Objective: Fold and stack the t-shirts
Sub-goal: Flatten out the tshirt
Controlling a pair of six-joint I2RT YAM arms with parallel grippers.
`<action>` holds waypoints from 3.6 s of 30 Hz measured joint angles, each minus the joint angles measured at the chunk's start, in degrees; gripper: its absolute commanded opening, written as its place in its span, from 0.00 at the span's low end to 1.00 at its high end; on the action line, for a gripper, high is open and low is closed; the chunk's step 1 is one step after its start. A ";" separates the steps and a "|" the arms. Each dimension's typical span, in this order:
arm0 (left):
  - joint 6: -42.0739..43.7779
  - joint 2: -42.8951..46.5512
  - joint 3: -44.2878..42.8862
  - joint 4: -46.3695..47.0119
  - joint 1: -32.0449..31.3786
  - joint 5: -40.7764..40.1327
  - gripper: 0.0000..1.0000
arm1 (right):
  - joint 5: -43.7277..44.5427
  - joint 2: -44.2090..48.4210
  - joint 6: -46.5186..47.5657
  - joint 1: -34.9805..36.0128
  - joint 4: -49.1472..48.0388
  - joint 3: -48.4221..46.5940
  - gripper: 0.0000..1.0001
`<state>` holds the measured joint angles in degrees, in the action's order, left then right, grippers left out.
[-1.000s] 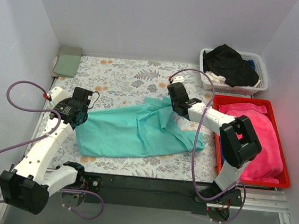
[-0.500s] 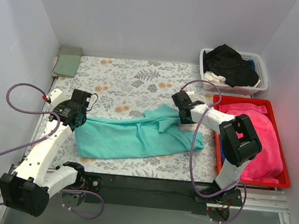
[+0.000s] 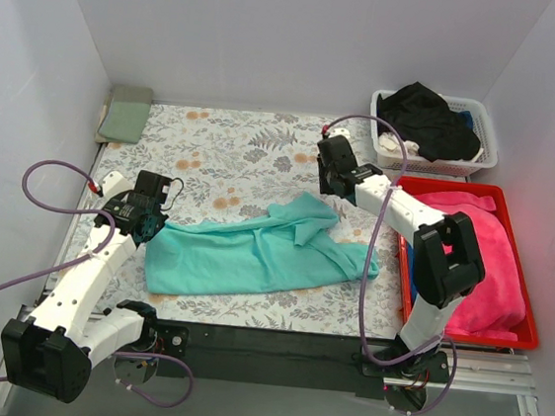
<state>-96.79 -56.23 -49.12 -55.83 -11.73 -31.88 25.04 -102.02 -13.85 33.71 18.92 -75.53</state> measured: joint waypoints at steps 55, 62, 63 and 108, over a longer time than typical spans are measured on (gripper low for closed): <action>8.20 -5.09 -16.02 6.29 0.00 0.13 0.00 | 2.19 14.12 9.81 0.00 -0.68 -6.10 0.01; 15.45 -5.97 -31.12 14.34 0.00 0.72 0.00 | 2.16 25.35 12.55 0.00 0.28 -10.32 0.01; 16.59 -5.77 -32.24 15.74 0.00 1.27 0.00 | 1.86 26.56 13.11 0.00 0.57 -11.98 0.01; 26.03 -16.35 -38.34 38.64 0.00 7.39 0.00 | -12.00 16.94 26.27 -0.74 0.52 -41.70 0.01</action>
<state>-70.76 -72.58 -87.46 -17.19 -11.73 -24.49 13.04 -85.08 12.43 32.97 19.44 -117.23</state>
